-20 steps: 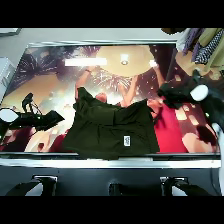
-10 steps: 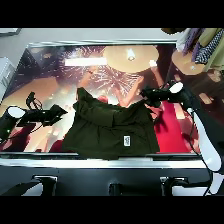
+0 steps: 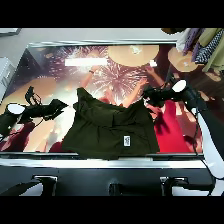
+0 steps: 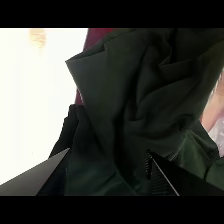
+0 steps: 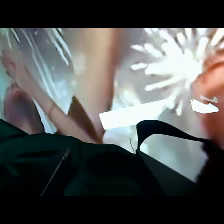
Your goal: Fold the clothes and pants, and hang the long-sleeved shirts on hangers.
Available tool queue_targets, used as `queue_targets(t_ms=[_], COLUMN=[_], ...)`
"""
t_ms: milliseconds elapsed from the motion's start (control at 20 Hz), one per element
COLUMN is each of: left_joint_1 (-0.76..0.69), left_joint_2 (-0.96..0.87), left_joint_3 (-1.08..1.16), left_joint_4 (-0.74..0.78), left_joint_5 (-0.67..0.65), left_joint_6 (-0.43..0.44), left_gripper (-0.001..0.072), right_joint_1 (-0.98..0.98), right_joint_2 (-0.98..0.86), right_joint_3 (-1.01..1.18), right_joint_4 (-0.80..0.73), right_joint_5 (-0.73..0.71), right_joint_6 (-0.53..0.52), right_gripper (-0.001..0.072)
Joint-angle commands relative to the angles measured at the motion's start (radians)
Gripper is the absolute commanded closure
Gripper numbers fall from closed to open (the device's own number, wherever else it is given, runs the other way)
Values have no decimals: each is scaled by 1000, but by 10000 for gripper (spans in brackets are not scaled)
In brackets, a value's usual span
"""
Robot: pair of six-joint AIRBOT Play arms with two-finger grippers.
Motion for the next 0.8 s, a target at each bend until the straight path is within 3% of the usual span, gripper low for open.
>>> queue_targets(t_ms=[0, 400, 450, 550, 600, 750], left_joint_1=[0, 0, 0, 0, 0, -2], left_joint_2=[-5, -37, -46, -59, -62, -63], left_joint_3=[9, 9, 9, 9, 10, 22], left_joint_4=[-10, -10, -10, -11, -11, -58], left_joint_5=[5, 5, 5, 7, 12, 67], left_joint_6=[11, 11, 11, 11, 11, 12], left_gripper=[173, 173, 173, 173, 173, 173], right_joint_1=[5, 60, 61, 60, 60, 60], right_joint_2=[14, -21, -24, -24, -24, -13], right_joint_3=[2, 2, 2, 2, 2, 2], right_joint_4=[-35, -3, -9, -39, -39, -56], right_joint_5=[29, -18, -20, -45, -46, -38], right_joint_6=[0, 0, 0, -1, -3, -1], right_gripper=[226, 228, 253, 456, 639, 669])
